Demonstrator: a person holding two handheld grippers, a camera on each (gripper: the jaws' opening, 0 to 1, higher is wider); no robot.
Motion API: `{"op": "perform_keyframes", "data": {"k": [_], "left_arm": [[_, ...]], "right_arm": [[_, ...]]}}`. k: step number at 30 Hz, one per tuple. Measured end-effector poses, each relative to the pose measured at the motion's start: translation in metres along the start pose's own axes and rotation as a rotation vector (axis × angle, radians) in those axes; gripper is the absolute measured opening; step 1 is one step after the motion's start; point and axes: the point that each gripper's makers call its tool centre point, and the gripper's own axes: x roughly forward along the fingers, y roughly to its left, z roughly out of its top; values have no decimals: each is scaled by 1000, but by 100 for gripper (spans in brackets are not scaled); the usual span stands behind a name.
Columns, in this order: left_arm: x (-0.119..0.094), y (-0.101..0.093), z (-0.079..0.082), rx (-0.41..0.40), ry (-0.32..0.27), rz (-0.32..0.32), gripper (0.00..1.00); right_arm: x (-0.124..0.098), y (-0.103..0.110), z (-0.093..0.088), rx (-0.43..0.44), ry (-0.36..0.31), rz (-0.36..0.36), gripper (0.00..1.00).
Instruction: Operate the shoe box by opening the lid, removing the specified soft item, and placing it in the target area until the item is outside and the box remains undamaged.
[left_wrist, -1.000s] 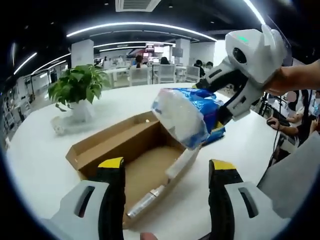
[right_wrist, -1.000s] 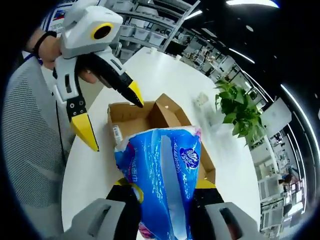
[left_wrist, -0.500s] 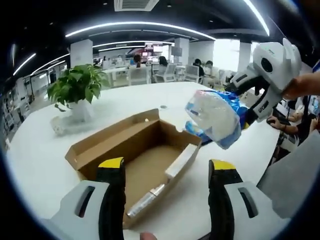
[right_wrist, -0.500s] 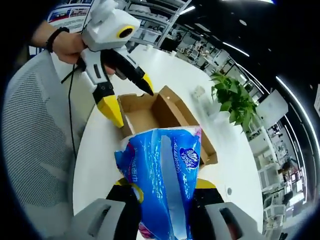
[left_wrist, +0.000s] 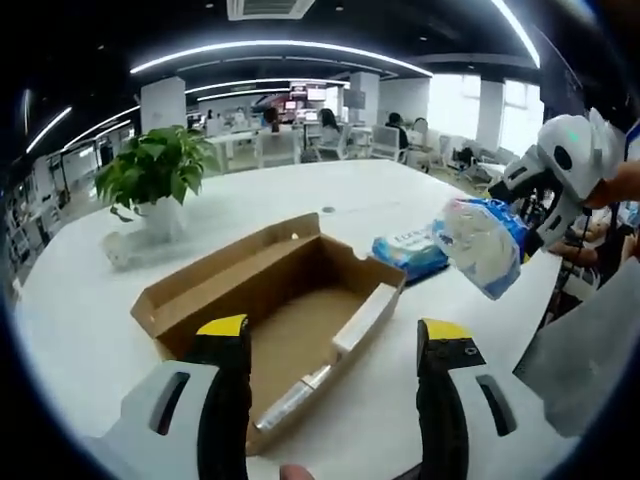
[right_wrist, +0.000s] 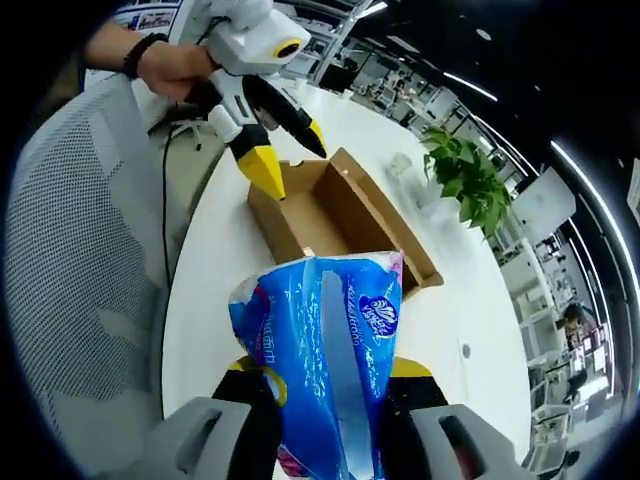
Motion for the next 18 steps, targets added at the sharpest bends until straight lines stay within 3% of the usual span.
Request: {"op": "perform_keyframes", "data": {"k": [8,18], "left_arm": [[0,2,-3,0,11,9,65],[0,5,-5,8,26,28,66]], "right_arm": [[-6,16,-26,31,33,6,33],[-12,22,-52,68,50,-3,33]]}}
